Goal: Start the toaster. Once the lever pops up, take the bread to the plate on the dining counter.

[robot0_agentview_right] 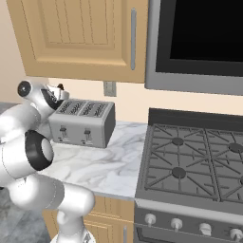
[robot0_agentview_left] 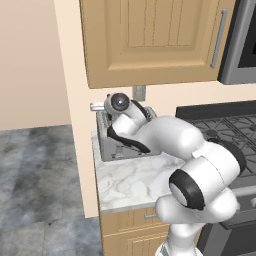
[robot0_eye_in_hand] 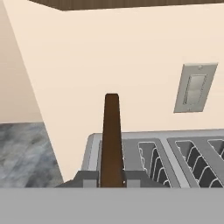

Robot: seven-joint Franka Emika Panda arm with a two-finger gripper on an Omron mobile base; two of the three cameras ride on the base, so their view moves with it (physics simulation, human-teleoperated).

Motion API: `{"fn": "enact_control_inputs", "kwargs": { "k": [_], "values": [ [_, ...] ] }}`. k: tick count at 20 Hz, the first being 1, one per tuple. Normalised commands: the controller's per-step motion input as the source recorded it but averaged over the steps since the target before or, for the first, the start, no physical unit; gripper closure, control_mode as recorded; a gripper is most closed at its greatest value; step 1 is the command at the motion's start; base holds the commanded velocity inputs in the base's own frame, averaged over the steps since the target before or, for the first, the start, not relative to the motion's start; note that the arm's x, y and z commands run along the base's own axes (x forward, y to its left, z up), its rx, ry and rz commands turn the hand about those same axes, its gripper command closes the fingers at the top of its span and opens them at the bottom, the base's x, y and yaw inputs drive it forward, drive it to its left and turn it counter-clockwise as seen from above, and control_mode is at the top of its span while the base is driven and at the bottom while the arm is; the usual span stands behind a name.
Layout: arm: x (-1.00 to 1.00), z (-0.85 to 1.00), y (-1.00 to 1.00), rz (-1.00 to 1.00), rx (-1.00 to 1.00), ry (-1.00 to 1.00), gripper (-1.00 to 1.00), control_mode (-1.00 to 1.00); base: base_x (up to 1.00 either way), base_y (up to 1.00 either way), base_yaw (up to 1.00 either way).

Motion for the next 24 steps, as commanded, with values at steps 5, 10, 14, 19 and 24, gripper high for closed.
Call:
{"fn": "enact_control_inputs", "kwargs": {
  "k": [5, 10, 14, 19, 24],
  "values": [
    [-0.63, 0.24, -0.14, 0.0, 0.0, 0.0, 1.0, -1.0, 0.0, 0.0, 0.0],
    [-0.66, 0.26, -0.17, 0.0, 0.0, 0.0, 1.0, -1.0, 0.0, 0.0, 0.0],
    [-0.8, 0.26, -0.29, 0.0, 0.0, 0.0, 1.0, -1.0, 0.0, 0.0, 0.0],
    [-0.86, 0.24, -0.37, 0.0, 0.0, 0.0, 1.0, -1.0, 0.0, 0.0, 0.0],
    [-0.97, 0.18, -0.54, 0.0, 0.0, 0.0, 1.0, -1.0, 0.0, 0.0, 0.0]
  ]
}}
